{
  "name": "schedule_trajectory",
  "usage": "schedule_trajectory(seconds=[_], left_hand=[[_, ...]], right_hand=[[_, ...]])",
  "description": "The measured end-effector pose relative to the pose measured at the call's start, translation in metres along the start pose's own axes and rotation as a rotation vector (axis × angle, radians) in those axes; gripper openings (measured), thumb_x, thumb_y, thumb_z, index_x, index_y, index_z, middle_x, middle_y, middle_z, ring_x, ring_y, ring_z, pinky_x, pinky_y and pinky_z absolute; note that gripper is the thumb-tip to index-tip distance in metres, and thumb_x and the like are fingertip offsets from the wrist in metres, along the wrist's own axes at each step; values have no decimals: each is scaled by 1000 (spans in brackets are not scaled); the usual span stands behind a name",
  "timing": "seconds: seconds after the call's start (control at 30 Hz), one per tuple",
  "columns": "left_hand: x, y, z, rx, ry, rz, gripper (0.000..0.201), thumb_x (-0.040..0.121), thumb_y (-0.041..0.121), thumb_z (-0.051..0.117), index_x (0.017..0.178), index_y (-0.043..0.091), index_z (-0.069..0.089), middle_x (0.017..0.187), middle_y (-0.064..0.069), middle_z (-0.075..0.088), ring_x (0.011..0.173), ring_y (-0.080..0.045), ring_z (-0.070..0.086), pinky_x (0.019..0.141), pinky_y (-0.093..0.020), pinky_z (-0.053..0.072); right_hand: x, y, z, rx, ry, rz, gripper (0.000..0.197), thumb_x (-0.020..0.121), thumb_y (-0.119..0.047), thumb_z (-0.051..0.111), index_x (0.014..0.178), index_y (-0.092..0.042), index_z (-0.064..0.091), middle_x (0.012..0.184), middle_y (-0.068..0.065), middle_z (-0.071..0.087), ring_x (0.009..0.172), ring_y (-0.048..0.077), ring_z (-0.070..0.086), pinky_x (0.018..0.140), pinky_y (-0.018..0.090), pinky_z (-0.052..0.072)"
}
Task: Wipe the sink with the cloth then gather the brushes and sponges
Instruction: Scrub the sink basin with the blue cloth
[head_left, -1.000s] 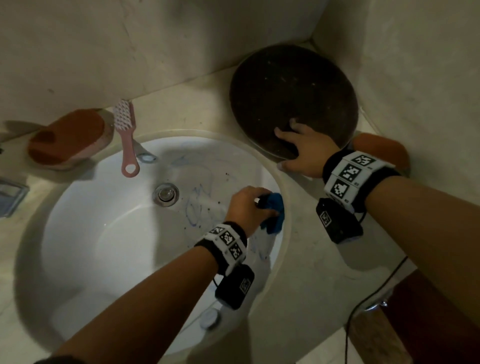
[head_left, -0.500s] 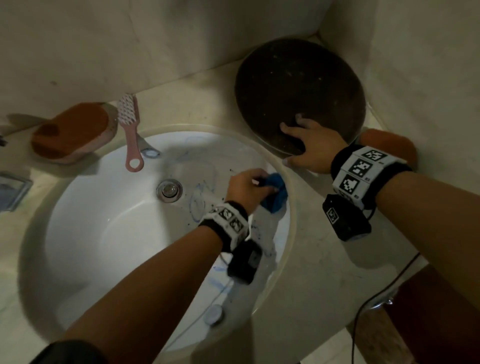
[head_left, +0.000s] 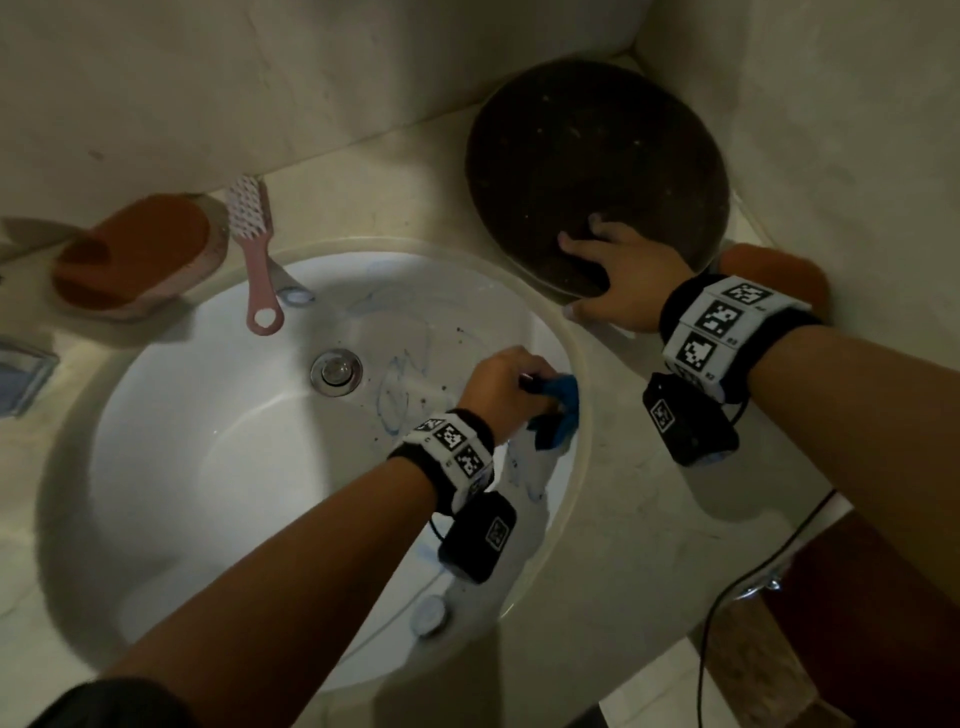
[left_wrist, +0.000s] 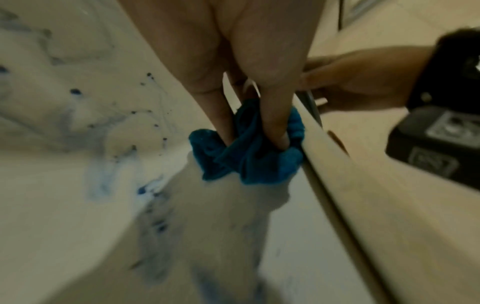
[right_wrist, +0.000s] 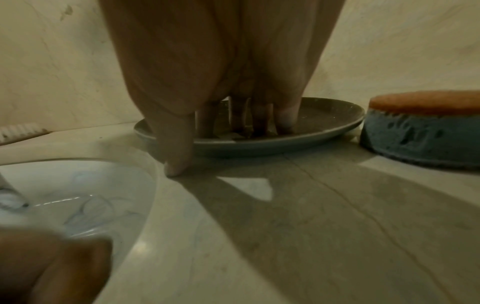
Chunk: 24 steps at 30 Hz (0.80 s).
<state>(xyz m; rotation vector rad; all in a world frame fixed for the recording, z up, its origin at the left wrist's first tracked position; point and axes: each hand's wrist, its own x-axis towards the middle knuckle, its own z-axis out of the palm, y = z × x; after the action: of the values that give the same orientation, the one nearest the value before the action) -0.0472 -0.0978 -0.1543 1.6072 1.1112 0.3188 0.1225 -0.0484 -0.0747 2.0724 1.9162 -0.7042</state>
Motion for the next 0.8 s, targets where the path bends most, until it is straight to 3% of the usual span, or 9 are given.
schedule_trajectory(seconds=[0.07, 0.17, 0.3, 0.4, 0.47, 0.57, 0.7, 0.8], left_hand=[[-19, -8, 1, 37, -163, -14, 25, 70, 1, 78, 94, 3, 70, 95, -14, 62, 88, -19, 58, 85, -28, 49], [-48, -22, 0, 159, -362, 12, 24, 74, 2, 74, 98, 5, 71, 102, -13, 66, 89, -15, 57, 81, -20, 44], [-35, -18, -3, 92, -344, -32, 24, 73, 5, 77, 96, 5, 71, 91, -5, 64, 79, -10, 56, 62, -4, 43], [-19, -10, 0, 0, -234, -29, 23, 71, 8, 79, 92, 7, 71, 85, 0, 61, 74, -12, 57, 60, -4, 44], [-23, -13, 2, -19, -230, -10, 22, 72, 8, 79, 92, 8, 71, 85, 0, 62, 73, -12, 57, 60, -4, 44], [-40, -27, 2, 100, -330, -33, 22, 75, 14, 77, 95, 10, 70, 88, -1, 64, 75, -10, 57, 64, -5, 43], [-53, -35, -7, 170, -402, -151, 35, 78, 28, 75, 110, 19, 66, 113, -2, 66, 90, -11, 60, 82, -20, 46], [-61, -26, -15, 140, -439, -133, 62, 73, 23, 80, 127, 30, 50, 125, 4, 56, 97, -16, 61, 85, -26, 49]], right_hand=[[0, -1, 0, -4, 8, 1, 81, 82, -47, 62, 148, -36, 16, 159, 5, 5, 146, 23, 9, 116, 34, 18], [-2, -4, -2, -4, 6, 6, 80, 83, -46, 62, 148, -36, 17, 159, 5, 6, 147, 23, 9, 117, 35, 17], [-2, -5, -3, -7, 0, 4, 80, 83, -45, 63, 148, -34, 17, 159, 7, 6, 147, 23, 7, 117, 35, 16], [0, -4, -1, -15, 8, 5, 81, 83, -46, 63, 148, -35, 17, 159, 7, 6, 147, 23, 7, 116, 35, 16], [0, -2, 0, -22, 5, 5, 80, 83, -47, 62, 148, -36, 17, 159, 6, 6, 147, 23, 8, 116, 36, 16], [1, -1, 0, -18, 7, 11, 80, 82, -47, 62, 148, -36, 18, 159, 6, 7, 146, 24, 10, 116, 37, 17], [-7, -7, 5, 13, -25, 45, 79, 87, -42, 59, 149, -36, 10, 160, 6, -5, 147, 28, 4, 118, 37, 11], [-37, -18, 17, 196, 148, 37, 78, 86, -30, 63, 149, -33, 17, 159, 5, 0, 145, 28, 11, 117, 35, 16]])
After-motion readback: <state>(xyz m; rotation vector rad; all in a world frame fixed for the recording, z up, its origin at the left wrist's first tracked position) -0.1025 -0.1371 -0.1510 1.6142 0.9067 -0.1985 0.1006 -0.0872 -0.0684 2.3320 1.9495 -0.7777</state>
